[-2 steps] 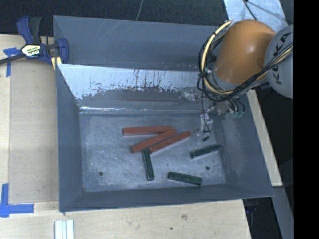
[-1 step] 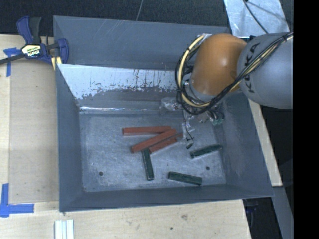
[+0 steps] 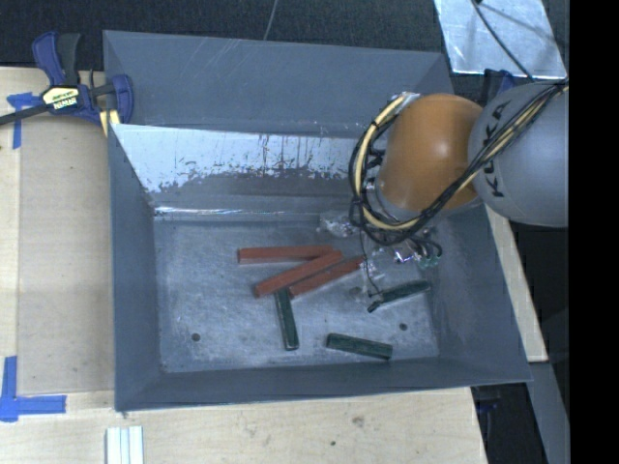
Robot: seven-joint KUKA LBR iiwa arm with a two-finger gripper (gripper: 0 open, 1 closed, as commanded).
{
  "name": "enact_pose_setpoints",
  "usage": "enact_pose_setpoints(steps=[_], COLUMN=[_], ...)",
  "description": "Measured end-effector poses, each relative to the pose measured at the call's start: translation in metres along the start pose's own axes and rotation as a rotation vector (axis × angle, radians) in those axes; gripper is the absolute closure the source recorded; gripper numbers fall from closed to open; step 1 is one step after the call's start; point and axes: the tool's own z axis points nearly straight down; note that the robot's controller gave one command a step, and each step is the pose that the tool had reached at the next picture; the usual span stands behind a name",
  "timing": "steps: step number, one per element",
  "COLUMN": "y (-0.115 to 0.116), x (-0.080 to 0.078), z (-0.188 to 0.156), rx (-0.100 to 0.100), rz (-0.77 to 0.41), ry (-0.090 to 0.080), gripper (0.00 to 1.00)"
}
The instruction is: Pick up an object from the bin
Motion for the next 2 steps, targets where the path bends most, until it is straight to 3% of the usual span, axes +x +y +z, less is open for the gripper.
enact_pose_setpoints(steps=[1, 2], y=[0.034, -0.019], x=[-0.007, -0.035], z=[0.017, 0.023], rx=[0.000, 0.000], rz=[0.068, 0.103], ry=[-0.003, -0.003], gripper=[0.00, 1.00])
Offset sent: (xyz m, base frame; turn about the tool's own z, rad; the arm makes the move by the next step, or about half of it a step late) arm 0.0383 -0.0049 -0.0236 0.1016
